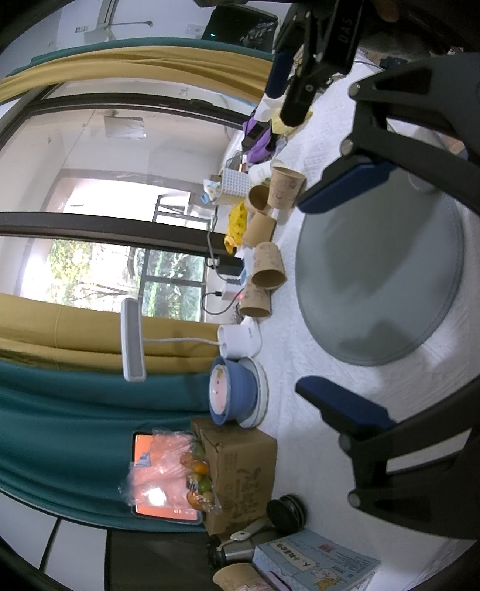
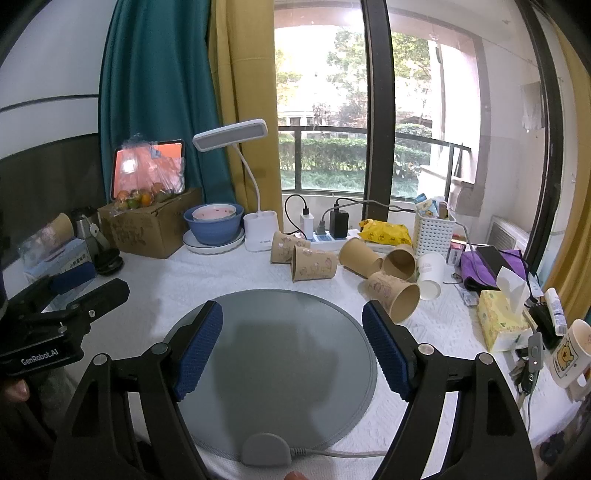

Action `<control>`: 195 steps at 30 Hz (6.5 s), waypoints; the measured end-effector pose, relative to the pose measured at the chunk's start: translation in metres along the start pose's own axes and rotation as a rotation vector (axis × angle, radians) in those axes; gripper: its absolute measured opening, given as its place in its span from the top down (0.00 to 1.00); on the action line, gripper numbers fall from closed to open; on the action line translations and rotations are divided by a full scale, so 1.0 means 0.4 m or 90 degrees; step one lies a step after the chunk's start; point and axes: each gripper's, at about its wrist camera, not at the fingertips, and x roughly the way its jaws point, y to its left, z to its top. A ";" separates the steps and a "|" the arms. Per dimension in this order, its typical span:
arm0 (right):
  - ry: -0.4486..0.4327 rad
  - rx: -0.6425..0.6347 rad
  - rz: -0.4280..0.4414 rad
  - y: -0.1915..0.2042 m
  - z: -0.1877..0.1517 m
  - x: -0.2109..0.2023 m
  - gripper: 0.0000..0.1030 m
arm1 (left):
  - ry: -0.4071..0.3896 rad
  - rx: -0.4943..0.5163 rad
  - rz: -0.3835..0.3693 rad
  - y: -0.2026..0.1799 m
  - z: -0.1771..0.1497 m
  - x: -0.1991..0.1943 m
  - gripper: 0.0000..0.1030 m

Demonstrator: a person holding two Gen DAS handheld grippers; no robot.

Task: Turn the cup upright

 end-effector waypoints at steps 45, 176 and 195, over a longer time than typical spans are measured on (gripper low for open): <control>0.115 0.056 -0.039 -0.174 0.062 0.377 0.22 | 0.186 0.116 -0.031 0.044 0.036 0.445 0.12; 0.229 0.029 0.049 -0.223 -0.110 0.283 0.21 | 0.365 0.340 -0.304 -0.193 -0.098 0.414 0.23; 0.247 -0.150 0.180 -0.117 -0.051 0.337 0.22 | 0.340 0.243 -0.286 -0.101 -0.076 0.378 0.07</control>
